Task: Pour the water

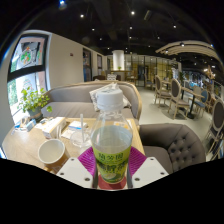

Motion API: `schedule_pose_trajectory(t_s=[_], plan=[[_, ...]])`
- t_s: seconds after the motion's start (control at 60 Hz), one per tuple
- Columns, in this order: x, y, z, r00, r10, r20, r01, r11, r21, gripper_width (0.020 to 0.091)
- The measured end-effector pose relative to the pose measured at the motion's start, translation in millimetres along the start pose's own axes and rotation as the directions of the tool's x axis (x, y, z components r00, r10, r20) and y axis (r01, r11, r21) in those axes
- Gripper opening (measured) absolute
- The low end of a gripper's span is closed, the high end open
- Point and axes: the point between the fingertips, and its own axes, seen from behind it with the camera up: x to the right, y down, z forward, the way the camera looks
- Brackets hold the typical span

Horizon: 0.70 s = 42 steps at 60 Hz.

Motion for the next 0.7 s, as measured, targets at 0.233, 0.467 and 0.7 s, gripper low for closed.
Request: schedule_pose_trajectory(t_s=[0.233, 0.467, 0.7], plan=[[5.1, 41.2, 14.3, 1.0, -0.003, -0.018, 0.003, 1.0, -0.017, 0.0393], [4.5, 46.3, 10.5, 0.999, 0.03, -0.023, -0.032, 0.997, -0.07, 0.0569], [-3.2, 34.3, -50.7, 0.995, 0.077, -0.065, -0.087, 0.983, -0.164, 0.0855]])
